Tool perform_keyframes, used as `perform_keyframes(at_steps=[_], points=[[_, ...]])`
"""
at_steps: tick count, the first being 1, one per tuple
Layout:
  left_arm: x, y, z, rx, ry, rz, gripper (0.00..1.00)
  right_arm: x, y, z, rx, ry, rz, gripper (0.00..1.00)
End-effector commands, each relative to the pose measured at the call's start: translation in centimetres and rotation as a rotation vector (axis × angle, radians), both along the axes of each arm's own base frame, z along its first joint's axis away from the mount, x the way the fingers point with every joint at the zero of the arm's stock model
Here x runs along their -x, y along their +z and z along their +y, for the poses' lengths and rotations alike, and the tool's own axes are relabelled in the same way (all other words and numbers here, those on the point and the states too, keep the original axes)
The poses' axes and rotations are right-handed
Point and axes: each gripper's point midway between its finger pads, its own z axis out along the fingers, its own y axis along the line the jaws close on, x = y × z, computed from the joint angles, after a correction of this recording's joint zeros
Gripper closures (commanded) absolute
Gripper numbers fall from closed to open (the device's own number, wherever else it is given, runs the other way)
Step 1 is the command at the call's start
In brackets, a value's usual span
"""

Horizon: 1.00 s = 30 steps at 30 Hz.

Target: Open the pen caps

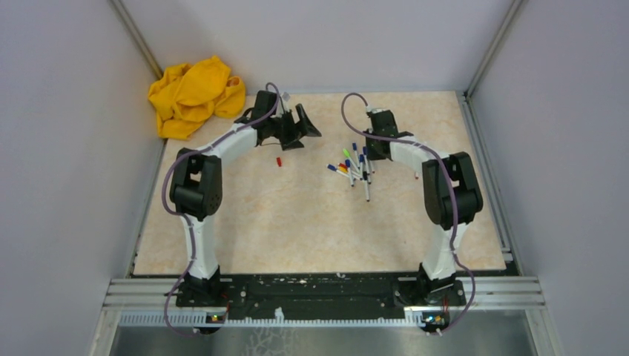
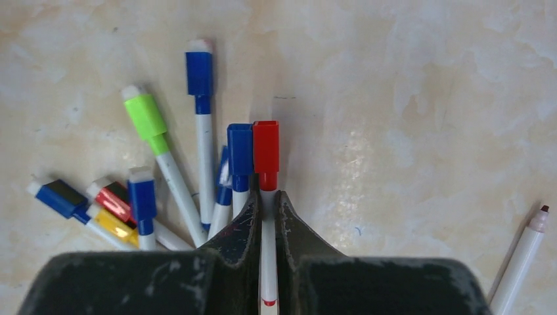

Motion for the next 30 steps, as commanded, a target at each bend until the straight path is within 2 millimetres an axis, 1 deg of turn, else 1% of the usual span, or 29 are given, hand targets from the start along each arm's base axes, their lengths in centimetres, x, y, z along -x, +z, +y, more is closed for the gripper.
perform_keyframes(at_steps=[1, 2, 8, 12, 15, 18, 21, 26, 30], points=[[0.1, 2.2, -3.0, 0.126, -0.062, -0.035, 0.07, -0.4, 4.3, 2.7, -0.079, 0.051, -0.108, 1.00], [0.2, 2.1, -3.5, 0.124, -0.074, -0.040, 0.08, -0.2, 4.5, 2.9, -0.083, 0.058, -0.110, 1.00], [0.7, 1.6, -6.6, 0.123, -0.144, -0.062, 0.10, 0.3, 7.1, 3.7, -0.122, 0.085, -0.155, 1.00], [1.3, 1.4, -7.6, 0.139, -0.165, -0.060, 0.11, 0.8, 8.9, 5.1, -0.197, 0.123, -0.175, 1.00], [1.9, 1.4, -8.3, 0.155, -0.179, -0.060, 0.15, 1.0, 10.1, 6.2, -0.239, 0.142, -0.187, 1.00], [2.3, 1.5, -8.6, 0.168, -0.175, -0.062, 0.18, 1.1, 10.6, 7.3, -0.257, 0.164, -0.190, 1.00], [2.6, 1.7, -8.7, 0.190, -0.166, -0.066, 0.23, 1.5, 10.6, 8.5, -0.276, 0.187, -0.184, 1.00], [2.7, 1.3, -9.0, 0.205, -0.157, -0.066, 0.38, 2.0, 10.5, 10.0, -0.318, 0.210, -0.177, 1.00], [2.7, 1.4, -9.2, 0.222, -0.149, -0.063, 0.43, 2.1, 10.1, 10.5, -0.327, 0.219, -0.164, 1.00]])
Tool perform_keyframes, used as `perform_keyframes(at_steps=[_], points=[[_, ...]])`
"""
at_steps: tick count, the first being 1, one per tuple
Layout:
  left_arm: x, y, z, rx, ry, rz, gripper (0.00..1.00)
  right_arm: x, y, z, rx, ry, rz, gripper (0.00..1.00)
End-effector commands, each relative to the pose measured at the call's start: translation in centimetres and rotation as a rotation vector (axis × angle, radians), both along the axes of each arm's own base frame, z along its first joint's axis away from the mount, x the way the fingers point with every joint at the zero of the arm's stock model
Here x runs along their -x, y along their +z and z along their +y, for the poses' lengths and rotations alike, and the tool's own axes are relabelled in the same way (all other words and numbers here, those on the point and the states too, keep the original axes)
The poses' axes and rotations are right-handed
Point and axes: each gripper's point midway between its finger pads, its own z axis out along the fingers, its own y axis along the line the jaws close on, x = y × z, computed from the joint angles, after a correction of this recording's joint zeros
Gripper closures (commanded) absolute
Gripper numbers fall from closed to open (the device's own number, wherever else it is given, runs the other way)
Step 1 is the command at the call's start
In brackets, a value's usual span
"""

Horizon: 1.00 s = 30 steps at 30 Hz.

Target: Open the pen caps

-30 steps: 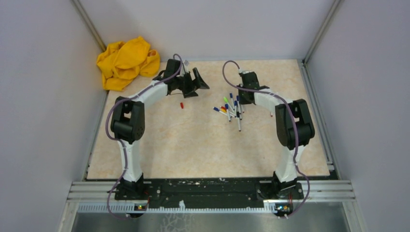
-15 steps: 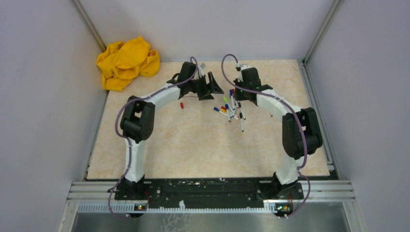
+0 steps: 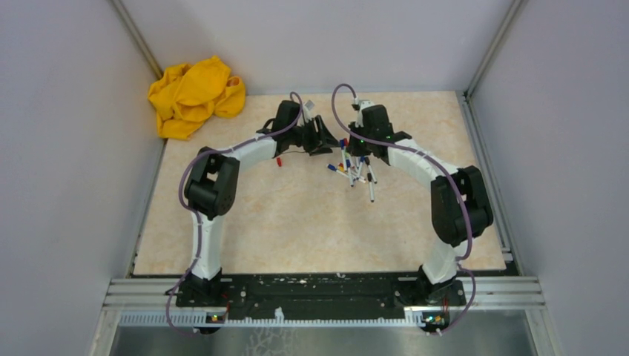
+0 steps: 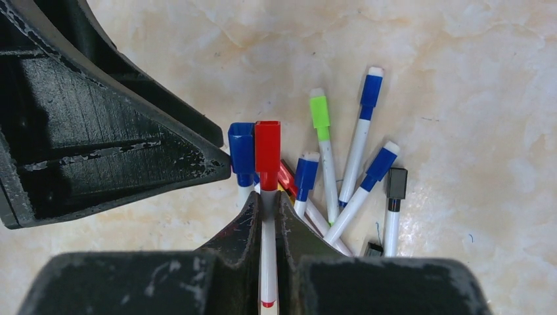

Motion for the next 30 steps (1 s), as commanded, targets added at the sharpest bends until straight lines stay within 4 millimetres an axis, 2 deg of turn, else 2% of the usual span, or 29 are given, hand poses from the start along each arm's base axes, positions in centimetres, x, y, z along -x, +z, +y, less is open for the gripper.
perform_keyframes(at_steps=[1, 17, 30], points=[[-0.2, 2.2, -0.9, 0.061, 0.000, -0.047, 0.44, -0.5, 2.7, 2.1, -0.079, 0.037, -0.066, 1.00], [0.1, 3.5, -1.5, 0.103, -0.011, -0.058, 0.56, -0.7, 0.6, 2.8, -0.081, 0.049, -0.029, 1.00], [-0.1, 2.6, -1.6, 0.088, -0.008, -0.049, 0.59, -0.6, 0.4, 2.7, -0.065, 0.042, -0.028, 1.00]])
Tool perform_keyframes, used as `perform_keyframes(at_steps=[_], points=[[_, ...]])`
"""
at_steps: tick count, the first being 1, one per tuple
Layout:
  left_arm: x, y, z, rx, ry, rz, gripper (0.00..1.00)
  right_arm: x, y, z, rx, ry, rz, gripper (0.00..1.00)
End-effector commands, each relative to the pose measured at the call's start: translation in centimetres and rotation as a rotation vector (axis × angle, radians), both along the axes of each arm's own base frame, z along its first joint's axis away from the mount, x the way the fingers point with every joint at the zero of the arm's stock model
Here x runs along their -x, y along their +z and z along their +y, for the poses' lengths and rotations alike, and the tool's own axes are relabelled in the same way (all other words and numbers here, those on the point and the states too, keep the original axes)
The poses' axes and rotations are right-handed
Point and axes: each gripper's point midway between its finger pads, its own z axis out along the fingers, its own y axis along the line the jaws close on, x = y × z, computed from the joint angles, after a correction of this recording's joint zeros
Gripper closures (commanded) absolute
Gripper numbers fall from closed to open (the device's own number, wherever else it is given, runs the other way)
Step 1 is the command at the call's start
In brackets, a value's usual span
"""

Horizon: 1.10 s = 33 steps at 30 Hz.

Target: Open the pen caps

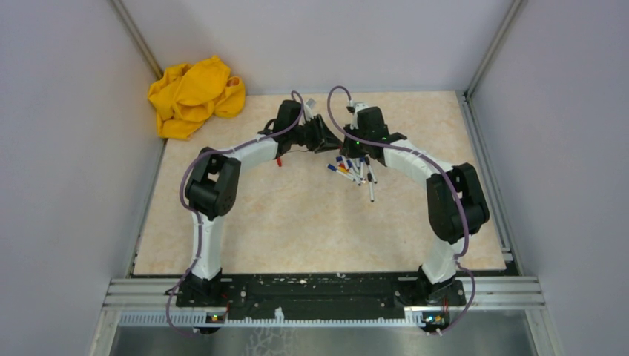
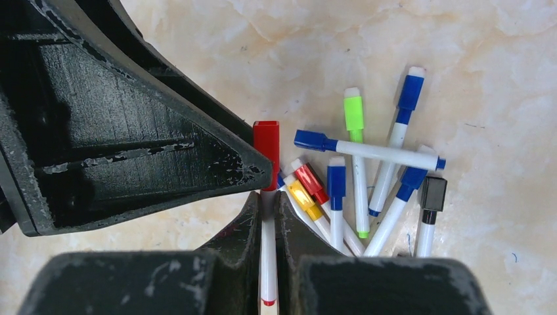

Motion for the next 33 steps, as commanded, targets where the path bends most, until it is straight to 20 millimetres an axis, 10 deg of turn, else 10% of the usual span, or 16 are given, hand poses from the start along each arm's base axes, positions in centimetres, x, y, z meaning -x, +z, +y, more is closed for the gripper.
perform_keyframes(at_steps=[1, 18, 27, 33], points=[[0.1, 1.1, -0.4, 0.017, -0.009, -0.028, 0.59, -0.9, 1.0, 0.9, -0.022, 0.004, -0.046, 1.00], [-0.4, 1.2, -0.6, 0.008, 0.029, -0.025, 0.57, -0.3, 1.4, 2.1, -0.026, 0.032, -0.054, 1.00], [-0.3, 1.2, -1.0, -0.002, 0.041, -0.016, 1.00, -0.2, 1.7, 2.4, -0.036, 0.028, -0.062, 1.00], [-1.3, 2.1, -0.6, -0.035, 0.101, -0.043, 1.00, 0.0, 1.6, 2.7, -0.021, 0.028, -0.062, 1.00]])
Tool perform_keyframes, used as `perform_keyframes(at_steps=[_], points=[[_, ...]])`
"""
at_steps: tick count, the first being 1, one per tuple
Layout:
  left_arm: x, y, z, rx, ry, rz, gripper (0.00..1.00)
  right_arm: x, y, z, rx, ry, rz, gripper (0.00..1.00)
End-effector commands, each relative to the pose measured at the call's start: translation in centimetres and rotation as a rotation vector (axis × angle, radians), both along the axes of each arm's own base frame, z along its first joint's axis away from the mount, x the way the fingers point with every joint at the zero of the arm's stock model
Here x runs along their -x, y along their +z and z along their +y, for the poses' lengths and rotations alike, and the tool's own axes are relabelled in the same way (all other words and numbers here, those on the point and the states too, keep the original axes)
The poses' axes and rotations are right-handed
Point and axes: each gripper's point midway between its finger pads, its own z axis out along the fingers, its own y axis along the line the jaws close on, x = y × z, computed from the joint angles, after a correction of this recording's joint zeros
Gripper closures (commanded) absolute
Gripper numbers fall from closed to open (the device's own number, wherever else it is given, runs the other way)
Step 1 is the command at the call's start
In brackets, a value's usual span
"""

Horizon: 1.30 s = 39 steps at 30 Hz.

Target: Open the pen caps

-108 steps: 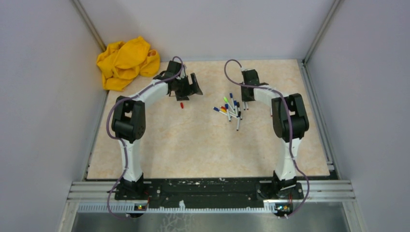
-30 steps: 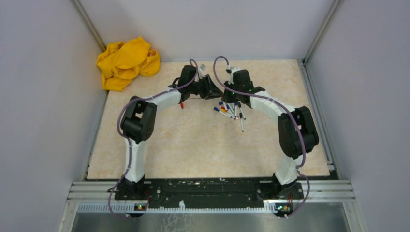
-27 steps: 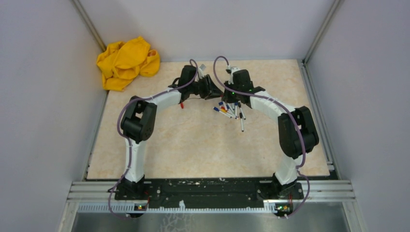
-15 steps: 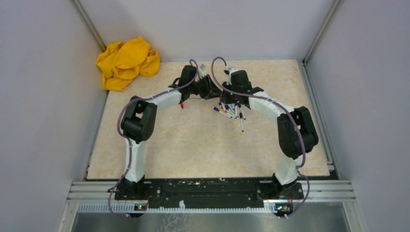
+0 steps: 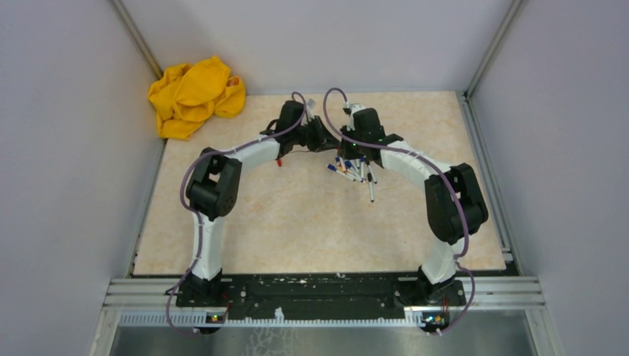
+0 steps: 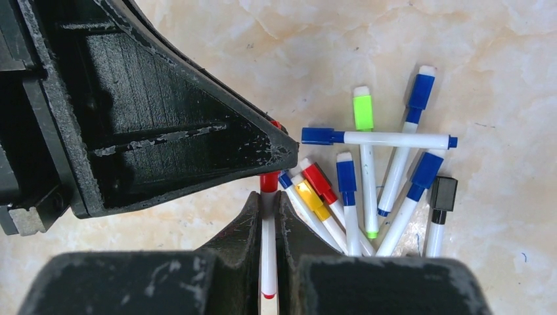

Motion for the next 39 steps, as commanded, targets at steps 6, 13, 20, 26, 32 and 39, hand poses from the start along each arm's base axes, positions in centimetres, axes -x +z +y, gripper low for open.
perform_keyframes(at_steps=[6, 13, 20, 26, 32, 39], points=[[-4.1, 4.1, 1.0, -0.057, 0.138, -0.092, 1.00, 1.4, 0.0, 1.8, 0.006, 0.033, -0.032, 1.00], [-6.6, 3.8, 3.1, -0.049, 0.205, -0.076, 1.00, 2.9, -1.3, 0.9, 0.013, 0.019, -0.013, 1.00], [-7.5, 3.3, 4.2, -0.040, 0.219, -0.062, 1.00, 3.5, -1.6, 0.8, 0.009, 0.019, -0.006, 1.00], [-8.3, 3.7, 5.7, -0.043, 0.241, -0.076, 1.00, 3.9, -1.9, 0.8, 0.015, 0.026, 0.003, 1.00], [-9.3, 4.1, 7.2, -0.061, 0.266, -0.099, 1.00, 4.2, -1.8, 0.7, 0.024, 0.029, 0.003, 1.00], [-11.0, 5.4, 8.6, -0.090, 0.290, -0.151, 1.00, 4.8, -2.3, 0.8, 0.034, 0.035, 0.013, 1.00]])
